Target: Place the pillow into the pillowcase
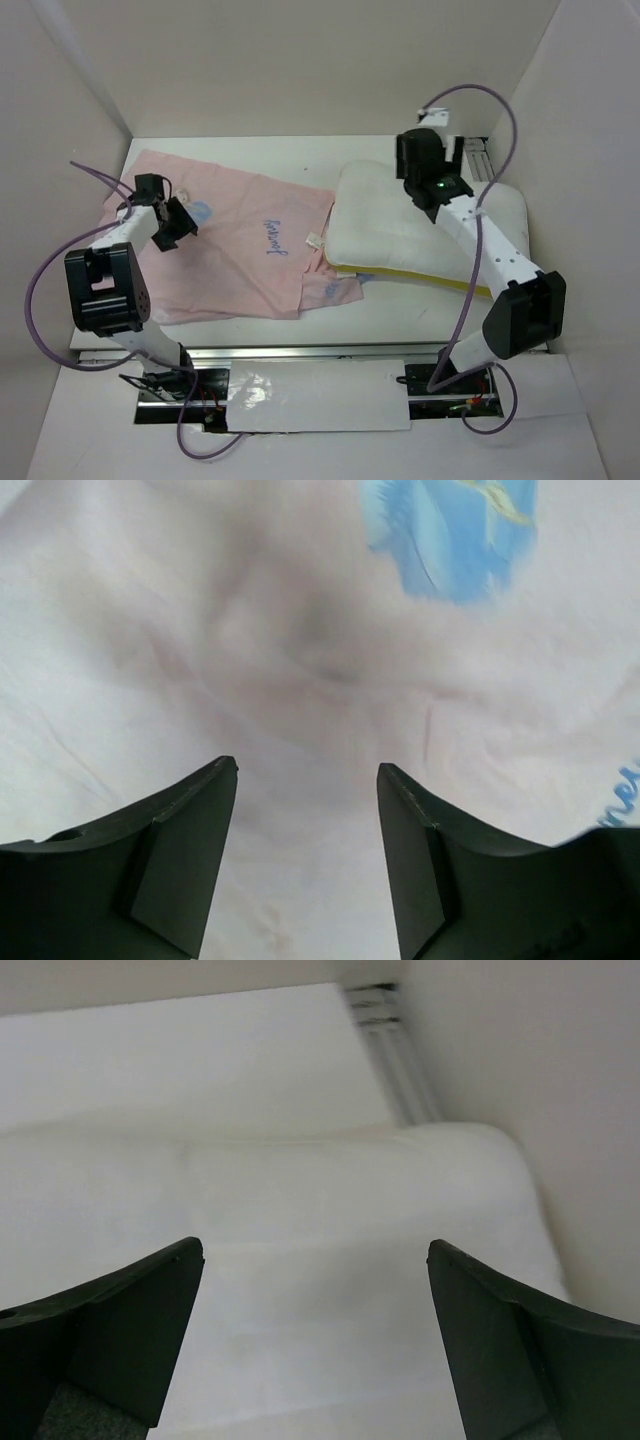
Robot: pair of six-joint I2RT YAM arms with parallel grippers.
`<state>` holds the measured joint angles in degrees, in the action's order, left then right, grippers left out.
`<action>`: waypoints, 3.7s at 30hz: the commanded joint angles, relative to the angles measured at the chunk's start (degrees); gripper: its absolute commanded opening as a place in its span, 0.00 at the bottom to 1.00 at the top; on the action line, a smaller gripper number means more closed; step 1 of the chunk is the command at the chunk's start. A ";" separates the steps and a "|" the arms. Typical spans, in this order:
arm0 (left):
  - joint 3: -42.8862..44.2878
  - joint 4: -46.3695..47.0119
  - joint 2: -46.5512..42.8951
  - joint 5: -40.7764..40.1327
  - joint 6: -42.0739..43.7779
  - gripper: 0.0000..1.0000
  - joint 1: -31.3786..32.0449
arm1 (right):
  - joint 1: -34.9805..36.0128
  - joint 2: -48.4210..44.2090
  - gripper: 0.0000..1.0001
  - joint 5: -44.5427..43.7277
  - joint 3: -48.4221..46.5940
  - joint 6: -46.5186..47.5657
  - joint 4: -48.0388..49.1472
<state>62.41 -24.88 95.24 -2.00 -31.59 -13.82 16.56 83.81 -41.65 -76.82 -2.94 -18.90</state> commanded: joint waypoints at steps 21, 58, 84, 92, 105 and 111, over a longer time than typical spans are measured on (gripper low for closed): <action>-3.35 10.82 -14.12 3.76 9.09 0.71 37.27 | 12.89 22.18 1.00 28.03 -1.32 -20.87 6.77; 18.01 2.82 13.21 -13.56 -1.45 0.71 52.94 | 10.34 -1.09 0.00 23.02 5.54 -15.87 0.26; 36.18 4.95 29.82 -22.16 7.34 0.72 51.88 | 0.50 -10.51 0.00 34.96 14.85 -16.92 0.79; 39.10 6.43 32.64 -21.72 7.86 0.71 51.88 | -0.74 -8.75 0.00 36.55 14.85 -16.92 0.79; 42.00 2.21 30.98 -29.82 7.07 0.00 50.12 | -1.26 -8.75 0.00 37.86 15.38 -15.79 1.32; 40.95 1.68 25.62 -26.14 11.45 0.00 49.60 | 1.98 -9.28 0.00 43.57 15.38 -9.65 1.05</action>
<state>103.37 -23.94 127.24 -28.47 -23.62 36.18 17.56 75.44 0.38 -61.49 -17.50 -19.75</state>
